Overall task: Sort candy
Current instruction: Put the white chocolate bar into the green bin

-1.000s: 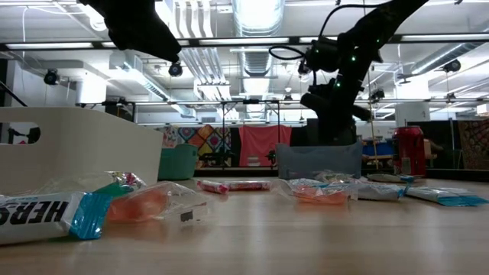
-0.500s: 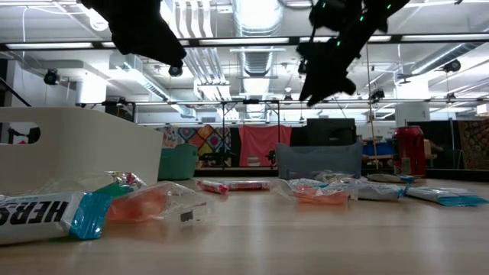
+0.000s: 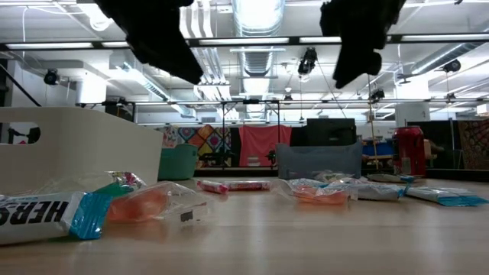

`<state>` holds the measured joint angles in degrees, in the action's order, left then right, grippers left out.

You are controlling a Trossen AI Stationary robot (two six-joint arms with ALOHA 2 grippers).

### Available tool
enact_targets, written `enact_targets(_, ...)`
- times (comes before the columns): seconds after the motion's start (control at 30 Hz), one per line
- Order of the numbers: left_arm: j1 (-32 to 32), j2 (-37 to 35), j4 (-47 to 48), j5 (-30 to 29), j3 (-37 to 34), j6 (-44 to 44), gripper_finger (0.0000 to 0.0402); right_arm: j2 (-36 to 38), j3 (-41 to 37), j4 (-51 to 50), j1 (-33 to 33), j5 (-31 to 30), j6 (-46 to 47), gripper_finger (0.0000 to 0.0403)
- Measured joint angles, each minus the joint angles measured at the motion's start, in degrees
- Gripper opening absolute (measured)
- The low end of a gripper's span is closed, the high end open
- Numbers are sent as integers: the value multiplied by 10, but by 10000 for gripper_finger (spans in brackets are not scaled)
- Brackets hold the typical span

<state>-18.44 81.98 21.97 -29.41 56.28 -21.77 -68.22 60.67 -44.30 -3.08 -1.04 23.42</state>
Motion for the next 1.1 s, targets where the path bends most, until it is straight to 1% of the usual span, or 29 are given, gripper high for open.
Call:
enact_targets(0.13, -1, 39, -1, 30, 34, 31, 168, -8, -16, -6, 59, 0, 16, 133)
enact_targets(0.2, -3, 58, 5, 62, 49, 55, 168, -10, -24, -8, 84, 0, 40, 133)
enact_targets(0.27, -7, 74, 24, 106, 67, 72, 168, -12, -30, -8, 107, 0, 61, 134)
enact_targets(0.37, -16, 97, 74, 153, 104, 70, 168, -13, -36, -17, 137, -3, 91, 133)
enact_targets(0.5, -41, 131, 180, 179, 173, 32, 168, -13, -37, -21, 168, -7, 111, 132)
enact_targets(0.57, -59, 152, 236, 184, 213, 12, 168, -13, -37, -20, 181, -18, 113, 133)
enact_targets(0.67, -84, 182, 289, 185, 264, -13, 168, -13, -37, -20, 194, -36, 114, 134)
enact_targets(0.77, -104, 212, 301, 185, 300, -19, 168, -13, -37, -19, 204, -55, 132, 132)
enact_targets(0.9, -118, 241, 307, 185, 325, -16, 168, -13, -52, 5, 220, -85, 167, 135)
enact_targets(1.0, -120, 252, 308, 185, 327, -17, 168, -13, -75, 57, 229, -86, 178, 141)
enact_targets(1.1, -120, 254, 309, 174, 323, -24, 168, -21, -102, 113, 239, -97, 169, 153)
